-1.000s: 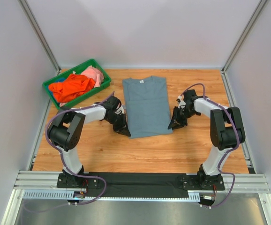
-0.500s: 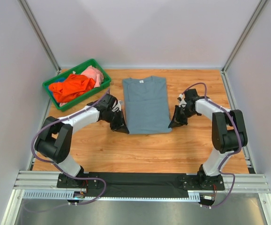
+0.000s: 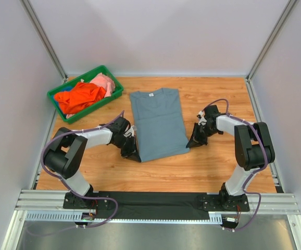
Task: Fold and stack the t-shirts
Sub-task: Fold the tshirt
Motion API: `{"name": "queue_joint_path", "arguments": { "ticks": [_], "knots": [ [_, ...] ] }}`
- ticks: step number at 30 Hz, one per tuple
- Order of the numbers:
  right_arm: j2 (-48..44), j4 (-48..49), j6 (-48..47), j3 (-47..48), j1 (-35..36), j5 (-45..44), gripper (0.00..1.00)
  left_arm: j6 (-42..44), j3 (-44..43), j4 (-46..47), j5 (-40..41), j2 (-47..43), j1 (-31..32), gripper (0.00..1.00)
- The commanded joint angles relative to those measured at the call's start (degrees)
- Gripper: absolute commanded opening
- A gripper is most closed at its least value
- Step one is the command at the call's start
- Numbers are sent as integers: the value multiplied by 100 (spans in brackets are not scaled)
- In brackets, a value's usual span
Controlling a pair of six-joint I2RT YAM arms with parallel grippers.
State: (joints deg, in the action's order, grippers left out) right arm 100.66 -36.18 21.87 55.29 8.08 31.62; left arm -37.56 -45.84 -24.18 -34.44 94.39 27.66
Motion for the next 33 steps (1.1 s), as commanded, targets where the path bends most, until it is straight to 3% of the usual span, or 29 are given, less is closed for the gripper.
{"name": "queue_joint_path", "arguments": {
  "ticks": [1, 4, 9, 11, 15, 20, 26, 33],
  "knots": [
    [-196, 156, 2, -9, -25, -243, 4, 267, 6, -120, -125, 28, 3, 4],
    [-187, -213, -60, 166, -34, -393, 20, 276, -117, -533, 85, -157, 3, 11],
    [-389, -915, -25, 614, -25, -612, 33, 355, -871, -1543, 455, -456, 3, 18],
    [-389, -1135, -25, 974, 1, -718, 33, 346, -1136, -1589, 429, -527, 3, 19],
    [-389, -1348, 19, 1379, 167, -692, 21, 171, -1690, -1336, 0, -229, 3, 20],
    [-74, -1023, 116, 1424, 422, -402, 18, -93, -1507, -852, -134, 176, 55, 20],
    [-46, -303, 143, 441, 458, -777, 17, -146, -594, -236, 58, 413, 143, 19],
    [-432, 191, 89, -571, 449, -1140, 17, 214, -829, -822, 709, 590, 143, 18]
  ]
}}
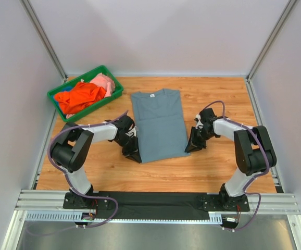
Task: Fold and stack the t-shirts
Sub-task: Fold the tshirt
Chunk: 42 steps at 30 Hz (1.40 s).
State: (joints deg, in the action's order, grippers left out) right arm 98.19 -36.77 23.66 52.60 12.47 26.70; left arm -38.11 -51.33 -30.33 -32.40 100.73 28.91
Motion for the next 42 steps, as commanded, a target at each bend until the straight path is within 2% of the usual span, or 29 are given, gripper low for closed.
{"name": "queue_joint_path", "arguments": {
  "ticks": [1, 4, 8, 10, 11, 13, 14, 18, 22, 27, 30, 33, 36, 42],
  "knots": [
    [-265, 215, -81, -312, 10, -657, 17, 321, -377, -341, 603, -97, 10, 18],
    [-695, -110, -90, -277, 1, -727, 18, 453, -746, -816, 1015, -316, -34, 18],
    [-1196, -383, -11, -355, 10, -544, 25, 418, -1106, -1247, 1079, -633, -61, 21],
    [-1320, -401, 85, -391, 19, -447, 33, 340, -1107, -1300, 903, -765, -61, 28],
    [-1355, -340, 104, -399, 10, -350, 39, 287, -1029, -1283, 641, -774, -61, 32],
    [-1294, -252, 139, -382, 10, -253, 44, 112, -888, -1143, 254, -756, -61, 34],
    [-1129, -216, 156, -356, 10, -166, 47, 32, -670, -933, -61, -756, -61, 40],
    [-750, -85, 113, -294, 10, -16, 50, -319, -150, -475, -354, -853, -61, 50],
    [-442, 74, 7, -399, 10, -33, 51, -609, 237, -36, -696, -783, -61, 52],
    [-309, 346, 226, -680, 10, -50, 48, -1172, 773, 852, -1110, -537, -61, 52],
    [-520, 417, 315, -891, 10, -173, 47, -1252, 844, 757, -970, -449, -61, 52],
    [-538, 390, 262, -909, 10, -323, 41, -1243, 765, 502, -698, -379, -69, 51],
    [-494, 469, 279, -927, 10, -420, 35, -1296, 634, 309, -408, -317, -87, 50],
    [-608, 426, 367, -962, 10, -631, 10, -1708, 589, 124, -3, -589, -104, 49]
  ]
}}
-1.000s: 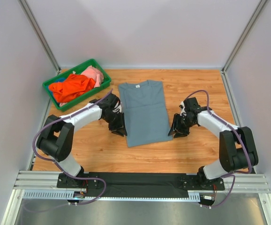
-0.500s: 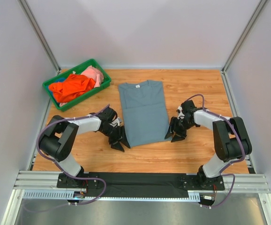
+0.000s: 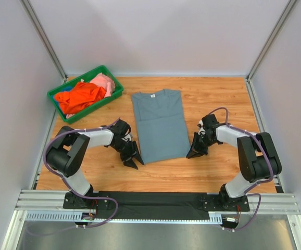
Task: Fold and stack the t-shirts
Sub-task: Fold the tshirt
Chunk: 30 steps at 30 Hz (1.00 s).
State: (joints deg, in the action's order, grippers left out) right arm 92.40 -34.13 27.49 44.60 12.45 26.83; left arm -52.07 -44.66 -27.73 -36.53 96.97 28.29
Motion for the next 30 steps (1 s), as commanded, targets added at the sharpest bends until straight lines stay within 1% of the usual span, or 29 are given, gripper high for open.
{"name": "queue_joint_path", "arguments": {
  "ticks": [1, 4, 8, 9, 10, 12, 13, 16, 19, 24, 27, 30],
  "knots": [
    [-160, 118, 11, -188, 12, -687, 7, -469, -51, -154, 497, -257, -52, 49],
    [-484, 82, 134, -267, 21, -836, 0, -672, 1, -76, 516, -398, -78, 48],
    [-574, -6, 196, -224, 12, -759, 0, -927, 10, 205, 446, -363, -78, 48],
    [-557, -6, 231, -206, 12, -697, 3, -936, 10, 267, 402, -337, -78, 48],
    [-556, -41, 231, -180, 12, -662, 15, -954, -7, 276, 375, -319, -78, 48],
    [-626, -137, 240, -118, 12, -688, 24, -928, -25, 259, 410, -266, -78, 48],
    [-696, -164, 248, -92, 12, -697, 33, -953, 1, 294, 402, -249, -78, 48],
    [-759, -225, 283, 13, 12, -749, 42, -1111, 124, 521, 322, -248, -26, 48],
    [-715, -191, 336, 58, 12, -802, 44, -1252, 212, 777, 296, -275, 115, 48],
    [-557, -120, 266, 22, 12, -960, 44, -1253, 46, 664, 375, -91, 255, 48],
    [-416, -24, 187, 5, -40, -1118, 44, -1305, 46, 689, 410, -20, 291, 48],
    [-302, 134, 117, -56, -172, -1127, 41, -1323, -24, 699, 498, 76, 343, 47]
  ]
}}
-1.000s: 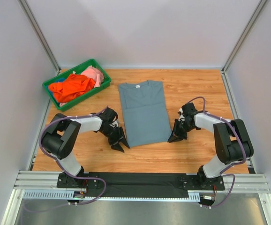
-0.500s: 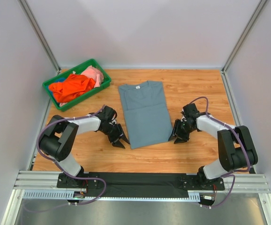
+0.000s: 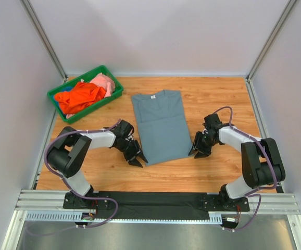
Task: Fold and stack the t-shirts
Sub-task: Fold the tshirt
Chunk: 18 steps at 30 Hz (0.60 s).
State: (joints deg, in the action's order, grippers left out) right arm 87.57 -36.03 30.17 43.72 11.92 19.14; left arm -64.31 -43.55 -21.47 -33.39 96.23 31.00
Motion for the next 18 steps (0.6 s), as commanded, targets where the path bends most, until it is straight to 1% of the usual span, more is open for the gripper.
{"name": "queue_joint_path", "arguments": {
  "ticks": [1, 5, 6, 7, 8, 9, 10, 11, 12, 13, 18],
  "knots": [
    [234, 360, -170, 31, -164, -367, 39, -90, -197, 30, 209, 186, 90, 46],
    [348, 457, -301, 48, -217, -332, 32, -73, -312, 108, 219, 370, 142, 44],
    [357, 474, -310, 57, -217, -323, 29, -29, -382, 82, 253, 388, 151, 39],
    [366, 474, -319, 57, -217, -288, 22, -2, -417, 4, 271, 414, 152, 33],
    [349, 483, -337, 49, -217, -261, 18, 7, -435, -41, 271, 432, 143, 28],
    [331, 483, -345, 31, -225, -226, 13, 33, -479, -76, 297, 423, 151, 18],
    [261, 474, -354, 13, -217, -165, 5, 76, -505, -189, 315, 380, 152, 14],
    [226, 457, -363, 5, -217, -147, 1, 129, -540, -277, 341, 353, 152, 10],
    [173, 422, -354, -22, -225, -121, 0, 191, -662, -583, 446, 336, 152, 3],
    [60, 326, -319, -39, -225, -95, 0, 374, -733, -734, 482, 292, 152, 0],
    [-362, 44, -179, -285, -182, -59, 0, 815, -1102, -1770, 833, 28, 152, 0]
  ]
}}
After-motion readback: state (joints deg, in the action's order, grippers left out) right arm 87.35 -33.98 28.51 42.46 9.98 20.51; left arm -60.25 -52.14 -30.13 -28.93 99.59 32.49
